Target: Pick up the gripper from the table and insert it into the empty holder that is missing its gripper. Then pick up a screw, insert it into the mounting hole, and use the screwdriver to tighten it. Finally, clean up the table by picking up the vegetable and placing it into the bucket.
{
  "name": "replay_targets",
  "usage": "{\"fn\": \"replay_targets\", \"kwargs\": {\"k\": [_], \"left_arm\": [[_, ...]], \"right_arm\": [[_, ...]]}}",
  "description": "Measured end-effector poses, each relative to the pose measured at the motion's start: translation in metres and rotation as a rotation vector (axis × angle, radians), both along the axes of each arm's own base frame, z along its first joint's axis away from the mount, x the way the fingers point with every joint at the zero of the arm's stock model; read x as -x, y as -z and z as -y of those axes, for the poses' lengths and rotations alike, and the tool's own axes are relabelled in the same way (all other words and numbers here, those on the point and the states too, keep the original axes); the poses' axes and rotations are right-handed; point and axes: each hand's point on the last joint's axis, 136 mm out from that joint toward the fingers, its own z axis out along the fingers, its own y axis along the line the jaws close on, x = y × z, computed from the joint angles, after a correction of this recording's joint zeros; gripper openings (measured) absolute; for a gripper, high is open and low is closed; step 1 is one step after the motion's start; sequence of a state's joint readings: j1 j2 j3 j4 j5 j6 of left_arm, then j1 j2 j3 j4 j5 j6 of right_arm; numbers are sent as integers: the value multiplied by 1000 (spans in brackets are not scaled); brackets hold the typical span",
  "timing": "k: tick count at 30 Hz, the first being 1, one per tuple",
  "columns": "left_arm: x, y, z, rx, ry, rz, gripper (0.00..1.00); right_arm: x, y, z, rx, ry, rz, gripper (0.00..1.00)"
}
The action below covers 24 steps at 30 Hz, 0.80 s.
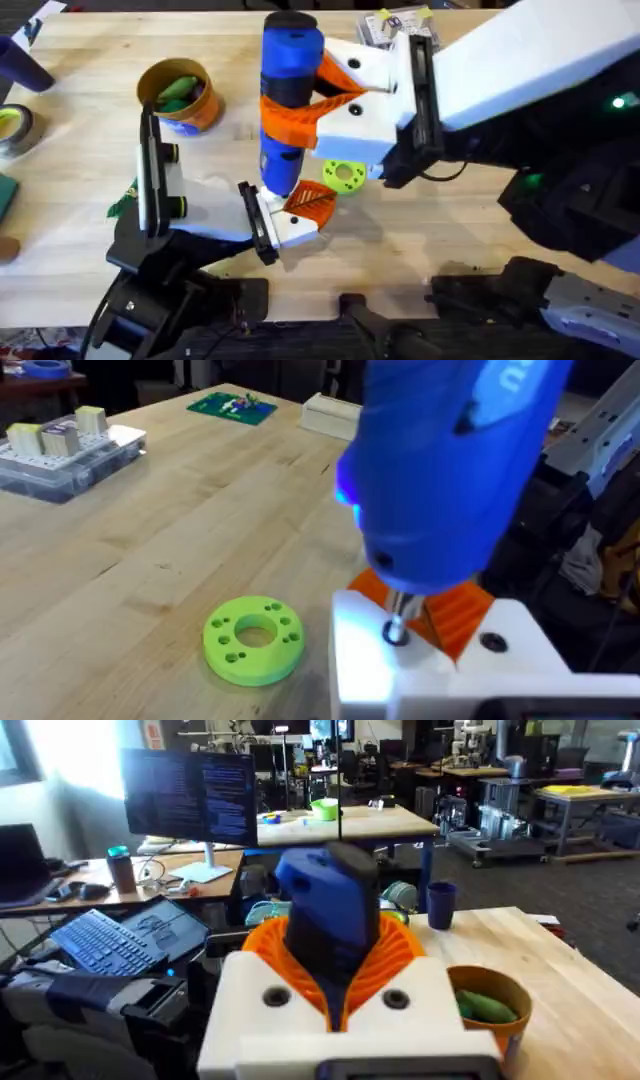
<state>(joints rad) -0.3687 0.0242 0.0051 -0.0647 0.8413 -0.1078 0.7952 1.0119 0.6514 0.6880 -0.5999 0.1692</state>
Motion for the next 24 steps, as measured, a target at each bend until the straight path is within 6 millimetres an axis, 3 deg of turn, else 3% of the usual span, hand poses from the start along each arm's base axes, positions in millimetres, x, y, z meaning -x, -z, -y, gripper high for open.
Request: {"fn": "replay_targets", "kwargs": {"k": [24], "left_arm": [[0, 0, 0, 0, 0, 0, 16]], "right_arm": [[-7, -2, 5, -6, 20, -15, 37]]}}
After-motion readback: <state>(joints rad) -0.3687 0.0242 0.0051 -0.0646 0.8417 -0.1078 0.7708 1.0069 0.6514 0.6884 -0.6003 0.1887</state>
